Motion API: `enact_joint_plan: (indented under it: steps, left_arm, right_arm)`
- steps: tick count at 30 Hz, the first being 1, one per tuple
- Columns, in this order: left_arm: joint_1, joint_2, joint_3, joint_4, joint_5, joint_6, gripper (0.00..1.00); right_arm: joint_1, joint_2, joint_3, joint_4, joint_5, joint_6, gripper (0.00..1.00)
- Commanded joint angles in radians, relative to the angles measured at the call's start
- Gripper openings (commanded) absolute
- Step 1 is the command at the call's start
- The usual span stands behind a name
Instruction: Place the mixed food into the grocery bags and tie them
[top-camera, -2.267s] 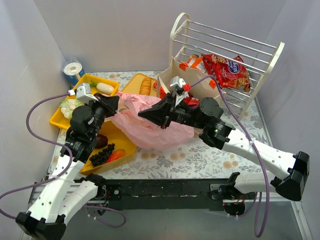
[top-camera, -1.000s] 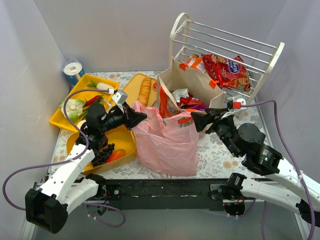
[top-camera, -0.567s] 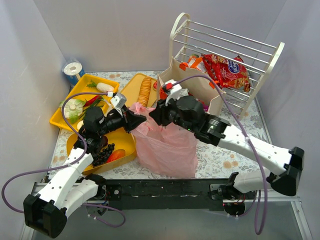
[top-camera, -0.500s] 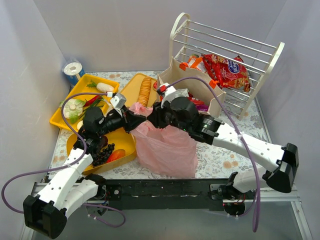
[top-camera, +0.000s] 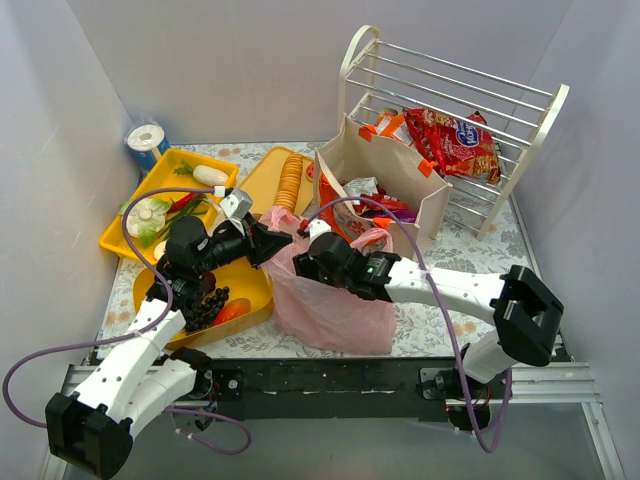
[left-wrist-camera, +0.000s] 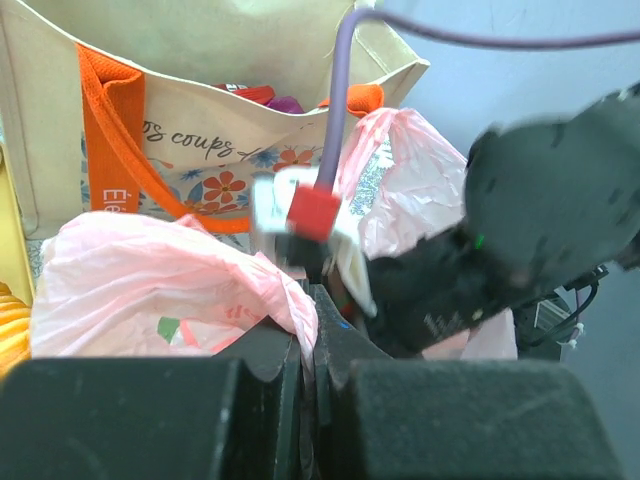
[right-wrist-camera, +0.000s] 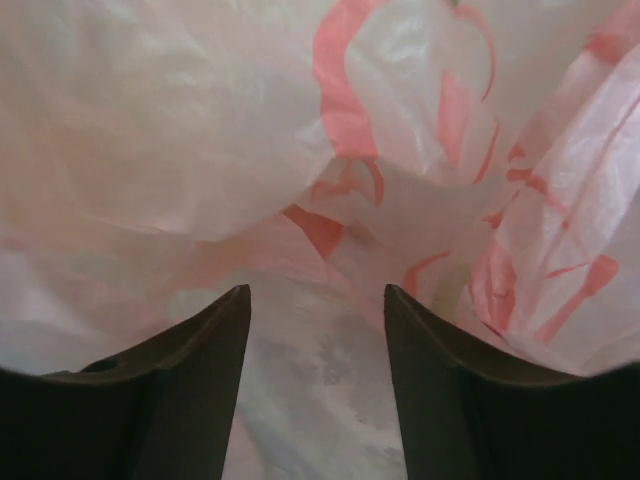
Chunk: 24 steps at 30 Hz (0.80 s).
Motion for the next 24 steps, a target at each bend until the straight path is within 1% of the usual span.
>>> enact_joint_plan:
  steps: [1,2,3,6,10,13,15,17,21,23,24]
  left_arm:
    - [-0.005,-0.023,-0.008,0.001,-0.037,0.018,0.00]
    - [-0.005,-0.021,-0.006,-0.002,-0.045,0.021,0.00]
    - [-0.005,-0.023,-0.005,-0.008,-0.055,0.025,0.00]
    - [-0.005,-0.021,0.000,-0.017,-0.065,0.034,0.00]
    - [-0.005,-0.032,0.000,-0.027,-0.086,0.048,0.00]
    - [-0.005,-0.032,-0.002,-0.030,-0.097,0.057,0.00]
    - [-0.005,-0.021,-0.002,-0.039,-0.106,0.067,0.00]
    - [-0.007,-0.013,-0.002,-0.048,-0.144,0.084,0.00]
    - [-0.013,0.013,0.005,-0.077,-0.194,0.099,0.00]
    - [-0.014,0.023,0.009,-0.103,-0.201,0.100,0.43]
    - [-0.014,0.028,0.020,-0.108,-0.213,0.094,0.63]
  right_arm:
    - [0.013,0.035,-0.022,-0.102,0.110,-0.004,0.70]
    - [0.010,0.038,-0.029,-0.120,0.154,-0.006,0.74]
    - [0.004,0.036,-0.039,-0.139,0.170,-0.006,0.81]
    - [-0.057,-0.007,-0.115,-0.145,0.199,-0.017,0.89]
    - [-0.195,-0.112,-0.235,-0.066,0.194,-0.034,0.91]
    - [-0.243,-0.136,-0.278,-0.007,0.206,-0.049,0.91]
    - [-0.251,-0.126,-0.273,0.017,0.245,-0.058,0.92]
    - [-0.263,-0.122,-0.264,0.030,0.275,-0.058,0.92]
    - [-0.264,-0.131,-0.263,0.108,0.282,-0.054,0.92]
    - [-0.264,-0.131,-0.255,0.134,0.273,-0.052,0.92]
    - [-0.264,-0.133,-0.252,0.136,0.270,-0.049,0.92]
